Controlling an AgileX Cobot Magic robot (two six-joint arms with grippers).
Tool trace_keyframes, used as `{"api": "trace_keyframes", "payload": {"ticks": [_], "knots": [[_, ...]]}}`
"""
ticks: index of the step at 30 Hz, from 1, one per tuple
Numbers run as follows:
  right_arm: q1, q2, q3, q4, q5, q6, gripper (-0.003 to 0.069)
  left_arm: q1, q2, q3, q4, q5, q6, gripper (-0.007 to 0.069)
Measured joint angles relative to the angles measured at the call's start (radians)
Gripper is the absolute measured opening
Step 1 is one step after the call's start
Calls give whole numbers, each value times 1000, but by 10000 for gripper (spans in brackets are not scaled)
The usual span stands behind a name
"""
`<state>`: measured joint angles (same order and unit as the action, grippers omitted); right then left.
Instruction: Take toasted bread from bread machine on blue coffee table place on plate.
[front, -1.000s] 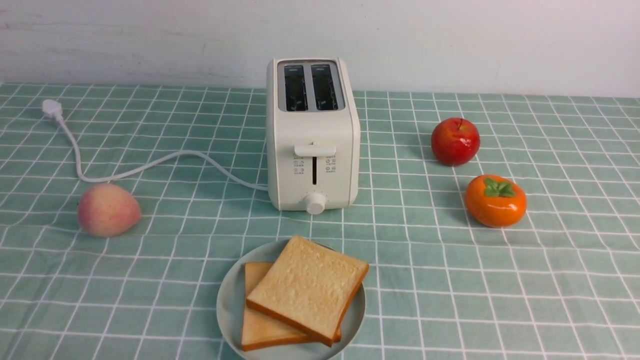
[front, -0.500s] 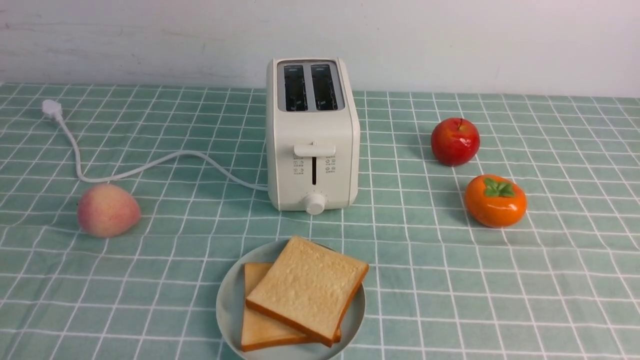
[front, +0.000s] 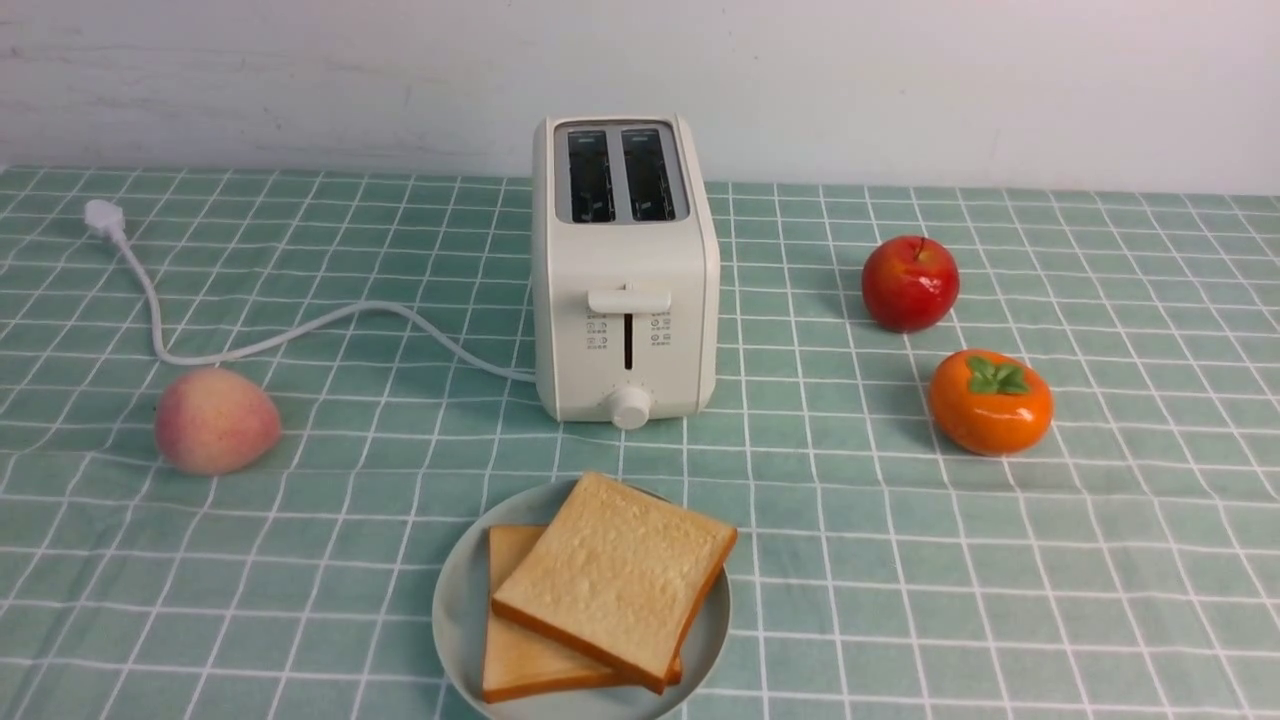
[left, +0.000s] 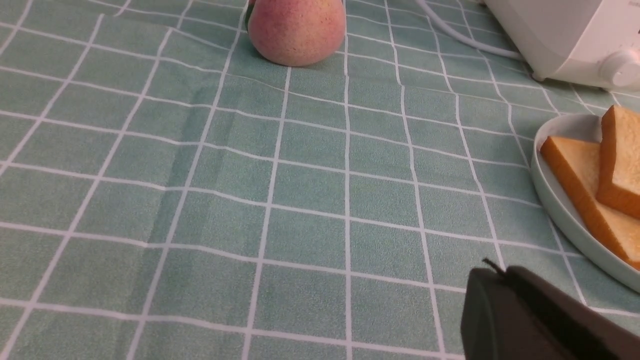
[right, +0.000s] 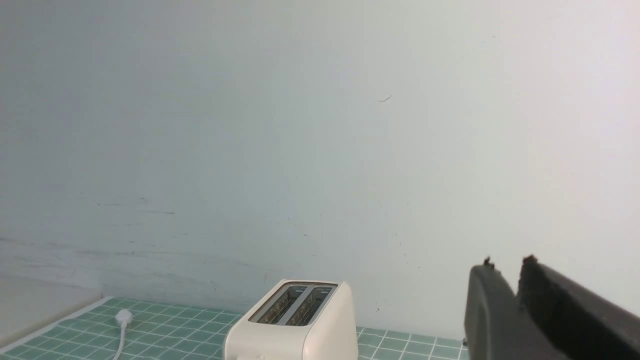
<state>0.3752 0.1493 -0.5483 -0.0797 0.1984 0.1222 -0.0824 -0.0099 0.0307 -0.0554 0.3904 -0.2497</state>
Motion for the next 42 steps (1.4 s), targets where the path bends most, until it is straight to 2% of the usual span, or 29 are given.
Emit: {"api": "trace_keyframes", "payload": {"ticks": [8, 11, 14, 15, 16, 17, 19, 22, 42], "knots": [[-1, -8, 31, 1, 21, 0, 93, 0, 0, 0, 0, 0, 0, -3], [-36, -34, 92, 6, 32, 0, 96, 0, 0, 0, 0, 0, 0, -3], [-155, -79, 252, 16, 39, 0, 101, 0, 0, 0, 0, 0, 0, -3], [-163, -81, 273, 16, 39, 0, 102, 0, 0, 0, 0, 0, 0, -3], [-236, -102, 379, 16, 43, 0, 105, 0, 0, 0, 0, 0, 0, -3], [-236, -102, 379, 16, 43, 0, 105, 0, 0, 0, 0, 0, 0, -3], [-321, -138, 536, 16, 77, 0, 106, 0, 0, 0, 0, 1, 0, -3], [-370, -157, 566, 12, 179, 0, 107, 0, 0, 0, 0, 1, 1, -3], [-382, -159, 566, 4, 179, 0, 129, 0, 0, 0, 0, 2, 1, 18]]}}
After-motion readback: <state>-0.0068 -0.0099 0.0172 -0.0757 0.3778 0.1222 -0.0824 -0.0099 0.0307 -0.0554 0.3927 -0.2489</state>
